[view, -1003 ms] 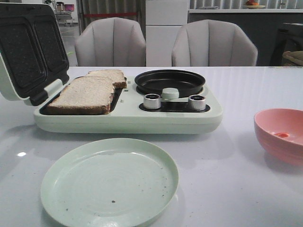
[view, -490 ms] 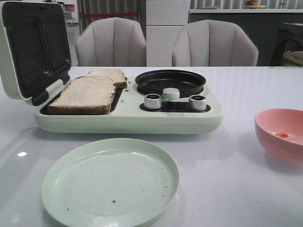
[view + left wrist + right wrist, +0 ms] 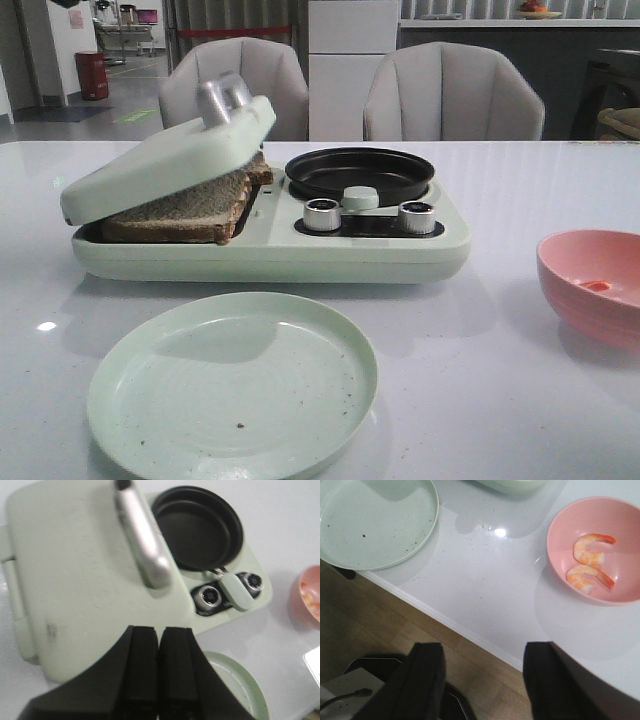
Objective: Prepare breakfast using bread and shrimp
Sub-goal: 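Push the sandwich maker lid down over the bread with the left gripper, then move the right gripper to the pink bowl and grasp its rim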
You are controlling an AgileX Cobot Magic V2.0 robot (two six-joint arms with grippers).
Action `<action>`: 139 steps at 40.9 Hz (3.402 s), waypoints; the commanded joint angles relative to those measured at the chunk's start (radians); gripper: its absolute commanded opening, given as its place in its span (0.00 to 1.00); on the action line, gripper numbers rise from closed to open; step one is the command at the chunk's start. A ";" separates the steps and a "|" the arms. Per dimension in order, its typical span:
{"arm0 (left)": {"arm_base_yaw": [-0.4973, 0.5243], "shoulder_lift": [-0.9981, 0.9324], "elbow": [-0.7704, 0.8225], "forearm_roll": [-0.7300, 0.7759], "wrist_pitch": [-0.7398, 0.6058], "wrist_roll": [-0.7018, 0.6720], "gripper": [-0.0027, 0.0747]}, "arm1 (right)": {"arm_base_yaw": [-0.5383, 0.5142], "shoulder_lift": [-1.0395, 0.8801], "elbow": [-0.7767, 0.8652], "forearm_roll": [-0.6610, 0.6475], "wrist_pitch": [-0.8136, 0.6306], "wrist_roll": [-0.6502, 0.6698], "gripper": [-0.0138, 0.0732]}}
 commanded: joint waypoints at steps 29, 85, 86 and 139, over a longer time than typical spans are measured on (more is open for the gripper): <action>-0.270 -0.694 0.536 0.333 -0.127 -0.165 0.17 | -0.002 -0.002 -0.027 -0.009 -0.052 0.000 0.69; -0.270 -0.875 0.577 0.331 -0.109 -0.165 0.17 | -0.201 0.405 -0.234 -0.071 -0.139 0.026 0.69; -0.270 -0.875 0.577 0.331 -0.109 -0.165 0.16 | -0.223 0.425 -0.250 -0.070 -0.129 0.026 0.69; -0.270 -0.875 0.577 0.331 -0.109 -0.165 0.16 | -0.563 1.044 -0.417 -0.102 -0.368 0.025 0.30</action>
